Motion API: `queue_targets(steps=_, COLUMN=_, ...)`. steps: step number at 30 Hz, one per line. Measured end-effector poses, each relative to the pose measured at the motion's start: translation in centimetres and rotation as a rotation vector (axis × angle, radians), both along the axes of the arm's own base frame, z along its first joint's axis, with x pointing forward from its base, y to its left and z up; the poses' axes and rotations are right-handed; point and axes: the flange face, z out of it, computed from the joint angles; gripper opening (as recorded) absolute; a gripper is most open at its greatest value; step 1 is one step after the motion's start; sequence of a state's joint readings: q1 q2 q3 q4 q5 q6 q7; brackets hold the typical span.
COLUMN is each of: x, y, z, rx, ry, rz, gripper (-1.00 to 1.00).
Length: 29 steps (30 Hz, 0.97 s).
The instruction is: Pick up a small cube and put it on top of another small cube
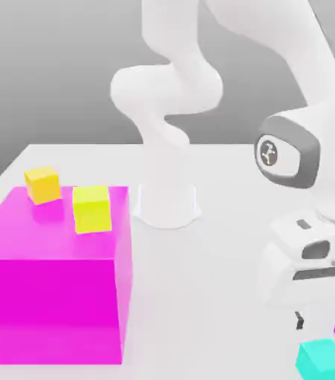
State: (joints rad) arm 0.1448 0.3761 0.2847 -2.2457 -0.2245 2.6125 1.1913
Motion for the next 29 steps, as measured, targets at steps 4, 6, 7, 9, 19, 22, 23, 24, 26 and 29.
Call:
queue_targets(steps=4, x=-0.4, y=0.5, z=-6.1, rx=0.003, ry=0.017, rz=0.003, gripper=0.00)
queue_targets(steps=6, x=-0.4, y=0.5, z=-6.9, rx=0.003, ry=0.017, rz=0.004, gripper=-1.00)
queue_targets(steps=7, x=-0.4, y=0.5, z=-6.9, rx=0.003, ry=0.017, rz=0.004, gripper=-1.00)
queue_targets(steps=9, x=-0.4, y=0.5, z=-6.9, rx=0.004, ry=0.017, rz=0.004, gripper=-1.00)
queue_targets(steps=19, x=-4.7, y=5.3, z=1.9, rx=0.009, ry=0.019, rz=0.178, gripper=-1.00)
queue_targets(steps=22, x=-9.1, y=9.0, z=3.2, rx=0.003, ry=0.018, rz=0.341, gripper=-1.00)
queue_targets(steps=23, x=-9.5, y=9.4, z=2.3, rx=0.002, ry=0.017, rz=0.356, gripper=-1.00)
queue_targets(steps=24, x=-9.7, y=9.5, z=1.2, rx=0.001, ry=0.017, rz=0.364, gripper=-1.00)
queue_targets(steps=26, x=-9.9, y=9.6, z=-1.3, rx=0.000, ry=0.017, rz=0.370, gripper=1.00)
queue_targets(steps=29, x=-9.9, y=9.6, z=-1.3, rx=0.000, ry=0.017, rz=0.370, gripper=1.00)
